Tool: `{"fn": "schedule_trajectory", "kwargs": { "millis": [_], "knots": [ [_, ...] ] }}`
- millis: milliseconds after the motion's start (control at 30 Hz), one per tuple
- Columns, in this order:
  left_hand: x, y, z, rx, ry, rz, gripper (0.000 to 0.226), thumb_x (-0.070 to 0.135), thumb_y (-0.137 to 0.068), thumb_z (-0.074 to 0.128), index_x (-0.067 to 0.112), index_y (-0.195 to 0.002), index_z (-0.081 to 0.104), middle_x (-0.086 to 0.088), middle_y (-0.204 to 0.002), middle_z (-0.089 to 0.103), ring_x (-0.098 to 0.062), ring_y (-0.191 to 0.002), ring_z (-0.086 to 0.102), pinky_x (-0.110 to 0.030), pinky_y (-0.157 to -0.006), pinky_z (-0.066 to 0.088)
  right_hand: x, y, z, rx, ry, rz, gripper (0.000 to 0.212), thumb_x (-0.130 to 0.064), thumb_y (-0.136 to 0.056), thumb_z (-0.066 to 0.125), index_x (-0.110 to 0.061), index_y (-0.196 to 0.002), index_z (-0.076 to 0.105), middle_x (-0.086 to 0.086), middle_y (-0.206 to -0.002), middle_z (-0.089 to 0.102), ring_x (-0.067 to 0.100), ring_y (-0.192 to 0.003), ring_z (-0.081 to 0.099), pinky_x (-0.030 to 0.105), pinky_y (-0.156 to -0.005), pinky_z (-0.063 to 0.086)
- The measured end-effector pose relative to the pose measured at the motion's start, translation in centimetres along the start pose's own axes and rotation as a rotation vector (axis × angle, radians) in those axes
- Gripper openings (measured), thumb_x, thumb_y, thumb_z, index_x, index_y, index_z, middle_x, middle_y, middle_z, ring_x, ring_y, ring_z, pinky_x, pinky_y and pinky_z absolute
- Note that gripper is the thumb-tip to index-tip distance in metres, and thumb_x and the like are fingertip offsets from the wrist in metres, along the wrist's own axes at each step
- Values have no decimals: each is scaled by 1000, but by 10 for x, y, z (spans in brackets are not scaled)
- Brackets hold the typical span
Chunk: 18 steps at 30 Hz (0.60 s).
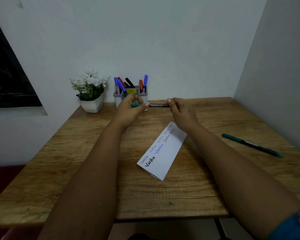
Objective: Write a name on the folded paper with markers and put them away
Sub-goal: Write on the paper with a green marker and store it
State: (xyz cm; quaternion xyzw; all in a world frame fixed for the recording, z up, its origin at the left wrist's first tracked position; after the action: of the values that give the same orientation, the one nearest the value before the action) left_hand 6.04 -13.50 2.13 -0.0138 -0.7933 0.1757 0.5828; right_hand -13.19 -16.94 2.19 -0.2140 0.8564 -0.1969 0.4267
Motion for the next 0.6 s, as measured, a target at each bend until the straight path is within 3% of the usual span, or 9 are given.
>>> {"fn": "schedule_trajectory", "kwargs": {
  "millis": [100,233,333,500,600],
  "knots": [
    [7,0,-14,54,141,15,22,20,-79,77,14,-89,58,-1,-85,66,-10,-62,61,-22,-59,50,-11,0,-2,102,-14,-135,27,-28,-100,52,-8,-88,65,-2,-79,54,7,-72,44,10,-61,31],
    [7,0,-21,78,488,-16,12,7,-84,70,10,-94,64,-2,-83,70,-10,-72,67,-21,-64,53,-28,10,10,69,-76,-260,15,-21,-95,61,-8,-89,65,-12,-72,51,-1,-66,44,9,-60,32],
    [0,-1,-16,63,621,-84,10,4,-90,61,13,-94,63,0,-89,67,-10,-87,64,-22,-78,54,-34,15,22,35,-54,-310,16,-21,-92,64,-6,-89,63,0,-75,60,14,-69,52,19,-61,36],
    [-4,-4,-20,140,615,-97,20,-4,-91,57,10,-105,56,-2,-93,65,-15,-91,65,-27,-76,58,-35,10,32,1,44,-326,15,-21,-84,73,-11,-93,66,3,-84,63,18,-76,57,32,-66,49],
    [-4,-4,-21,218,564,-103,31,-7,-94,50,5,-122,46,-2,-97,60,-18,-92,64,-30,-71,60,-47,3,43,-62,91,-330,25,-15,-85,72,-10,-108,67,7,-92,68,20,-82,62,36,-73,51]
  ]
}}
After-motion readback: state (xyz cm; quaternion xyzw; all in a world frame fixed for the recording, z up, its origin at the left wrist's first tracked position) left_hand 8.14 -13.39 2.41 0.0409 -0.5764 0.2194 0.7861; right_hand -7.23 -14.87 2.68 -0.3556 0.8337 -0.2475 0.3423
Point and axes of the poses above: each hand's wrist, its own y-axis away from the middle knuckle, its own z-axis out of the palm, x = y × z, the point moved 7 cm from there along -y, towards the middle knuckle
